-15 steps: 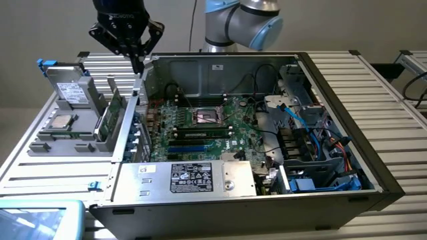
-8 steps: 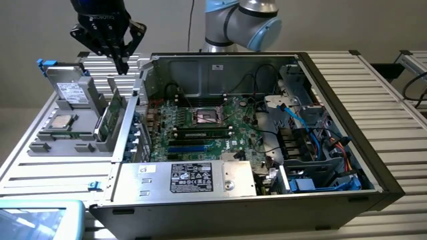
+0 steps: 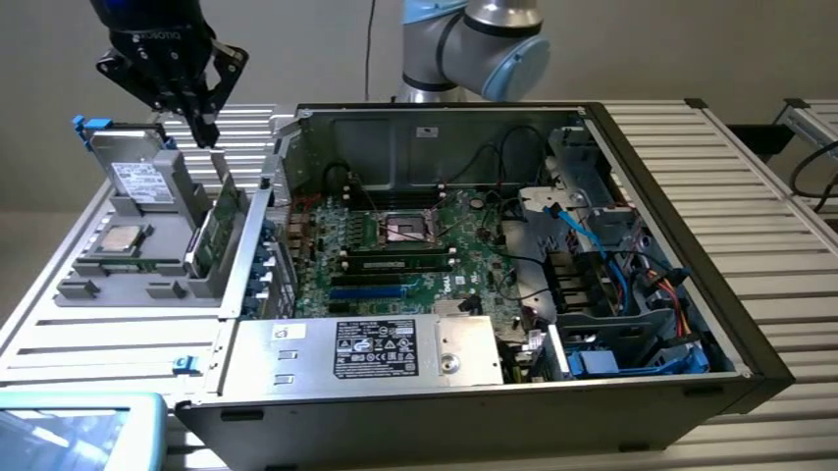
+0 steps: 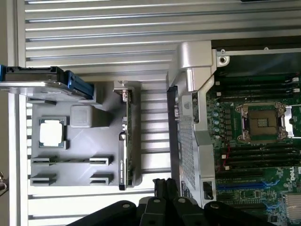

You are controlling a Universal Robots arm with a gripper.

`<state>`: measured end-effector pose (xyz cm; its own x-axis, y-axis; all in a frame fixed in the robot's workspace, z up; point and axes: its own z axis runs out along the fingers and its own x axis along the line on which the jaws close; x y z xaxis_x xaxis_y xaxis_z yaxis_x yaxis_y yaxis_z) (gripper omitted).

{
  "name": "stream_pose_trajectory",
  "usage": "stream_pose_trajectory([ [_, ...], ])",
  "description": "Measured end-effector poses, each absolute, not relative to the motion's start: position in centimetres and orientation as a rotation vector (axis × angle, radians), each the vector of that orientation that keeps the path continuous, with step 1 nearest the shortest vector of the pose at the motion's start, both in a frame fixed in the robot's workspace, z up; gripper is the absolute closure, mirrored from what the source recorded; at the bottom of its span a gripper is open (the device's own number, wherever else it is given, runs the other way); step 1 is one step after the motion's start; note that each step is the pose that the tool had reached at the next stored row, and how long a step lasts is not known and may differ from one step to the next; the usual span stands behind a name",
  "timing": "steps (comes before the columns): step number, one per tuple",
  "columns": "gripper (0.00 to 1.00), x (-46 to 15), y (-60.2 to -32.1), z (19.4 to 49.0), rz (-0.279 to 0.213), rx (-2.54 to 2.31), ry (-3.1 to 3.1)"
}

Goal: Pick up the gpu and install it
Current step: 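Reach for the gpu, then pick up the gpu and move the gpu toward the slot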

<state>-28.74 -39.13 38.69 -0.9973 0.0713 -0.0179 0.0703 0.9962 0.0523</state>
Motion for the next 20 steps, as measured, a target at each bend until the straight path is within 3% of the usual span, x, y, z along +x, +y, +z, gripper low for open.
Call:
stream_pose_trajectory([
  [20, 0.88, -32.9, -38.4, 38.3, 0.081, 0.111, 3.119],
])
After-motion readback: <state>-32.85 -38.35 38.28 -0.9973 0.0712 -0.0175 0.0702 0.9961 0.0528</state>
